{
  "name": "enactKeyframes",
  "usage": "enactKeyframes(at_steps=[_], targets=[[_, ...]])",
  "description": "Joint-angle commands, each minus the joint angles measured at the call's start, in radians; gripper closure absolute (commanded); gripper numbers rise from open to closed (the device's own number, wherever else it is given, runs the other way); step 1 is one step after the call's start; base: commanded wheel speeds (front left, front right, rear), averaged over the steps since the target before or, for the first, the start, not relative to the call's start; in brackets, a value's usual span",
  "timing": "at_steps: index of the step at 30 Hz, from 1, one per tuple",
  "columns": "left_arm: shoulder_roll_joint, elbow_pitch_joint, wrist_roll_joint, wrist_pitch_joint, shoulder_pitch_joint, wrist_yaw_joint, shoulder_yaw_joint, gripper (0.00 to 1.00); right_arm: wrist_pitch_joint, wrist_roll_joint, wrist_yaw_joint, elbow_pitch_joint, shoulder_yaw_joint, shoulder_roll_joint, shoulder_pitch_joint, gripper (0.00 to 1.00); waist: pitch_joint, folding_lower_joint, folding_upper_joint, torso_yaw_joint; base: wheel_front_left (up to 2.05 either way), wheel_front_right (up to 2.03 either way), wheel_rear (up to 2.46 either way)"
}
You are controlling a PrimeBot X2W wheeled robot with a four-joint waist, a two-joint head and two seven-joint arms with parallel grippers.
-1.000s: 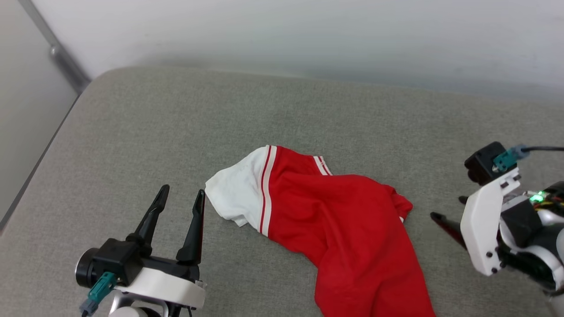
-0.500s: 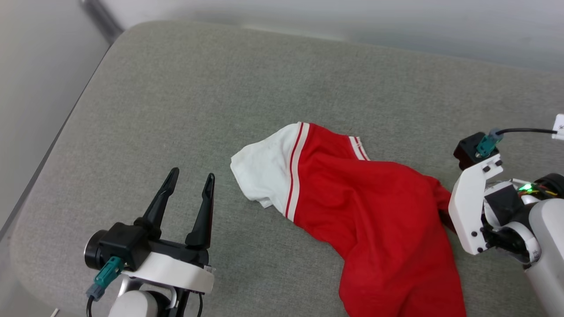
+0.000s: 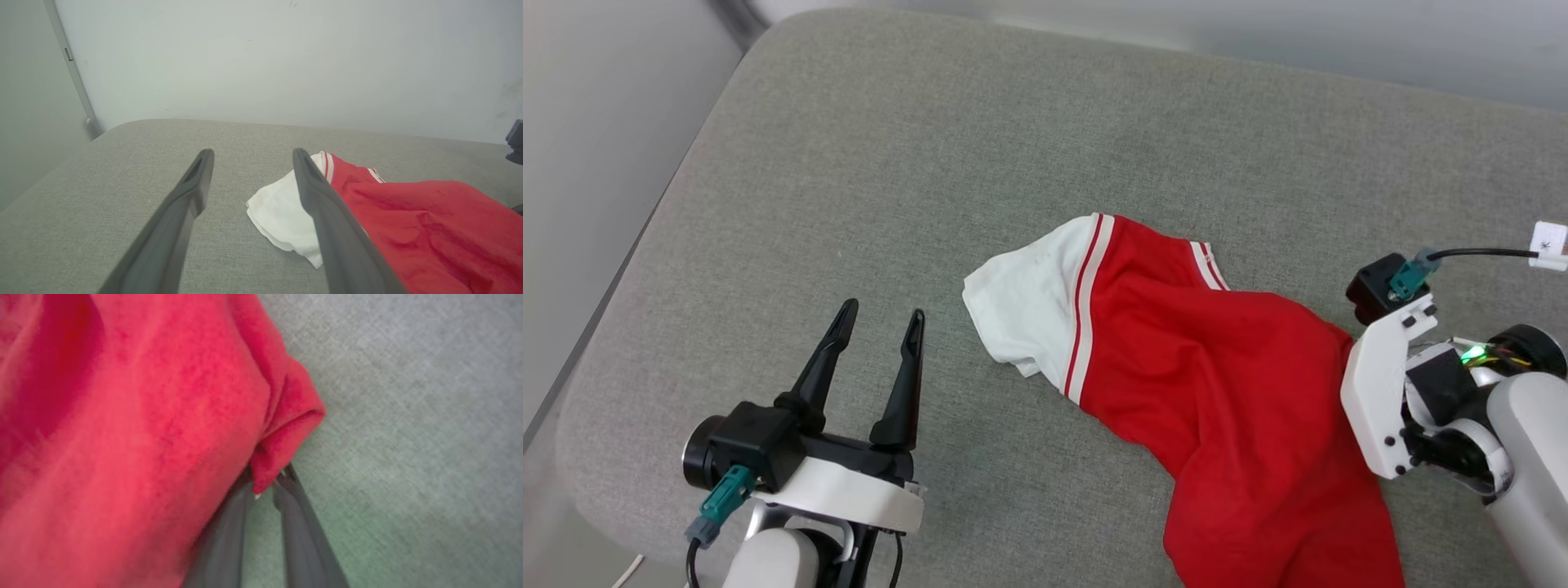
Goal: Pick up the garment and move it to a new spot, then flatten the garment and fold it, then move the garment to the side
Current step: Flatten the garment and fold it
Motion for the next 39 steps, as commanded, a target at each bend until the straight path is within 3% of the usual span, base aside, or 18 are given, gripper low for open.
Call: enactKeyframes(at_steps=[1,7,13,18,21,25,27,33,39], targets=[[-0.002,0.005,0.006,-0.002,-0.002,-0.001,0.006,0.00,-0.009,-0.002,-0.002,0.028,0.011,-0.018,0.028,1.00,-0.013,0.0000,0.0000,-0.007,0.00,0.00,0.00],[0.003,0.005,0.007,-0.002,0.016,-0.002,0.016,0.00,-0.056,0.010,-0.002,-0.029,-0.006,-0.122,0.017,1.00,-0.066,0.0000,0.0000,-0.036,0.00,0.00,0.00],[0.002,0.001,0.004,-0.002,0.023,-0.001,0.010,0.00,-0.068,-0.029,-0.002,-0.078,0.009,-0.306,-0.007,1.00,-0.087,0.0000,0.0000,-0.052,0.00,0.00,0.00],[-0.002,-0.001,0.001,-0.002,0.016,-0.001,0.003,0.00,-0.101,-0.106,-0.002,-0.063,0.107,-0.456,-0.062,1.00,-0.078,0.0000,0.0000,-0.047,0.00,0.00,0.00],[-0.003,-0.001,-0.002,-0.002,0.009,-0.001,-0.002,0.00,-0.138,-0.145,-0.002,-0.016,0.150,-0.477,-0.099,1.00,-0.070,0.0000,0.0000,-0.039,0.00,0.00,0.00],[-0.002,0.004,-0.001,-0.002,0.009,-0.001,-0.005,0.00,-0.183,-0.179,-0.002,0.093,0.175,-0.443,-0.117,1.00,-0.072,0.0000,0.0000,-0.035,0.00,0.00,0.00],[0.001,0.006,0.001,-0.002,0.013,-0.001,-0.004,0.00,-0.226,-0.191,-0.002,0.155,0.146,-0.404,-0.123,0.00,-0.078,0.0000,0.0000,-0.037,0.00,0.00,0.00],[0.020,0.008,0.006,-0.002,0.031,-0.001,0.007,0.00,-0.364,-0.218,-0.002,0.262,0.036,-0.273,-0.101,0.00,-0.129,0.0000,0.0000,-0.081,0.00,0.00,0.00],[0.029,-0.005,-0.002,-0.002,0.053,-0.001,0.021,0.00,-0.522,-0.202,-0.002,0.202,-0.091,-0.163,-0.056,0.00,-0.189,0.0000,0.0000,-0.160,0.00,0.00,0.00]])
